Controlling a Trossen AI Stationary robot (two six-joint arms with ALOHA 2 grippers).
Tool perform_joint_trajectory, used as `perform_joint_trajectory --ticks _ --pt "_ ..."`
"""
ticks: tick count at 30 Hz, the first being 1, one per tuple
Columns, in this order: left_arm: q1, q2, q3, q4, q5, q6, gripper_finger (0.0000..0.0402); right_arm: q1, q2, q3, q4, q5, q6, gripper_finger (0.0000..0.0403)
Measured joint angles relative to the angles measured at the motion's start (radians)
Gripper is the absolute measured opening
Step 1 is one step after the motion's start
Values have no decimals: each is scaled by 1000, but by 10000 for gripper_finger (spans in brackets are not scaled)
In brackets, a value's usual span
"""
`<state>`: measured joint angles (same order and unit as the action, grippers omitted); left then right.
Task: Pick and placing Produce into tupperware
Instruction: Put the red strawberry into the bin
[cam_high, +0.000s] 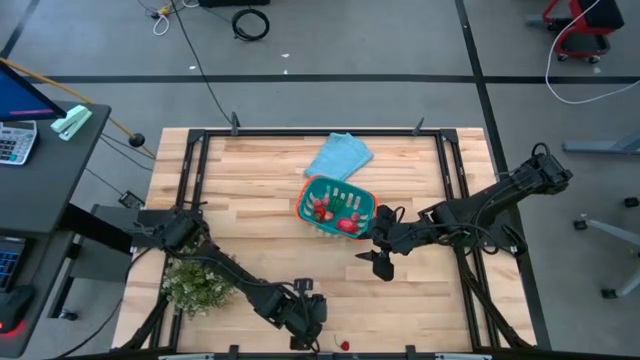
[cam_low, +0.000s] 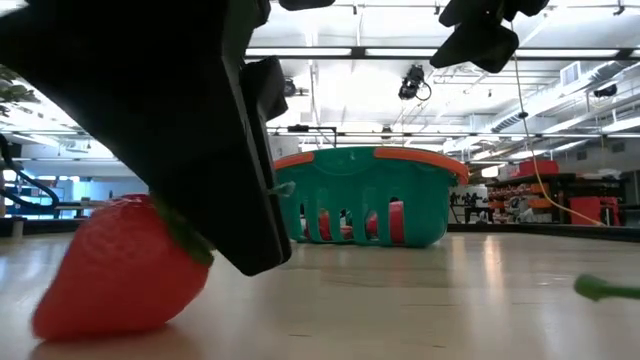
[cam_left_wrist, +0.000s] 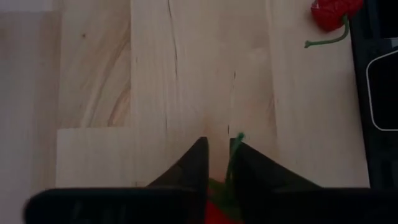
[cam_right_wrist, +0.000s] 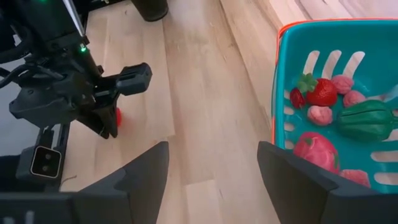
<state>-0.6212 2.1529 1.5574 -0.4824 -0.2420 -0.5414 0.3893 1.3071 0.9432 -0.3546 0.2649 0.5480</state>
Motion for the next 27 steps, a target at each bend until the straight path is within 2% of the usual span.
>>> perform_joint_trajectory --ticks 4,7,10,14,19,24,27 --pt "8 -2 8 -10 1 3 15 -1 0 0 0 0 -1 254" --pt "21 -4 40 -18 -10 13 9 -1 0 0 0 1 -1 254" --pt "36 -13 109 -94 -53 88 6 -1 0 0 0 1 -1 254" --pt "67 -14 246 -335 -185 165 6 1 -1 0 -9 0 42 254" --pt "147 -15 418 -573 -360 244 5 42 -1 0 -117 -2 195 254" --pt "266 -17 522 -573 -379 382 4 154 0 0 -305 -1 367 254" --pt "353 -18 534 -500 -361 453 5 248 7 0 -340 49 477 254"
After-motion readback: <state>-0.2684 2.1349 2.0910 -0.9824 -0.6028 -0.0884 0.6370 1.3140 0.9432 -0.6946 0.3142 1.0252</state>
